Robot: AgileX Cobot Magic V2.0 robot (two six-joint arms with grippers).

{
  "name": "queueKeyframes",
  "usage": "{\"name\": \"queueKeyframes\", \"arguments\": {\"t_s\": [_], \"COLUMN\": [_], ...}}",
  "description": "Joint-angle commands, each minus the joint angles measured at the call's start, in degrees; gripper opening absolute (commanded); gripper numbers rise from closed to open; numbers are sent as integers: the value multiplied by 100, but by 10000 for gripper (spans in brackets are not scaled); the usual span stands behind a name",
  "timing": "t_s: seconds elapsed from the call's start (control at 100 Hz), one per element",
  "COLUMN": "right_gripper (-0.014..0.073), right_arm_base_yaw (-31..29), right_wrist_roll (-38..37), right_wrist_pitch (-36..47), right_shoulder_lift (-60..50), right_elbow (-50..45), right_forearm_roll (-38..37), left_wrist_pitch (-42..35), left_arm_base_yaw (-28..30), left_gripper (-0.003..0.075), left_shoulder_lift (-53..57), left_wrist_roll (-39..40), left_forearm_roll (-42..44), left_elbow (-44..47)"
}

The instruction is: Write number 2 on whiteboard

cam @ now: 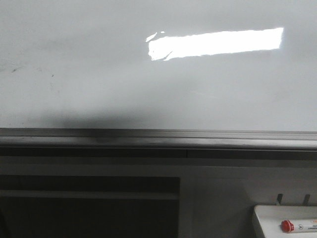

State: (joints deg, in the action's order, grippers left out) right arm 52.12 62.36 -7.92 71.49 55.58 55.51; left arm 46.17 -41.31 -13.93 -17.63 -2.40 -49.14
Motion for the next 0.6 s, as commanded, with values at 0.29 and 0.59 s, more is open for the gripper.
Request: {"name": "queueKeyframes", "arguments": {"t_s": [0.29,0.59], "right_gripper": [-43,-43], "right_arm_base_yaw": [-679,-771], "right_wrist_roll": [13,13], "right_wrist_pitch": [735,792], "right_shoulder_lift": [651,806], "right_elbow": [224,224], "right_forearm_roll": [114,114], "left_wrist_pitch": [-290,-327], "left_arm_base_yaw": [-23,-23], "left_gripper": [-20,-20], "left_shoulder_lift": [883,883], "left_wrist_roll": [623,623], "left_forearm_roll": [-157,-433], "left_elbow": [521,521]}}
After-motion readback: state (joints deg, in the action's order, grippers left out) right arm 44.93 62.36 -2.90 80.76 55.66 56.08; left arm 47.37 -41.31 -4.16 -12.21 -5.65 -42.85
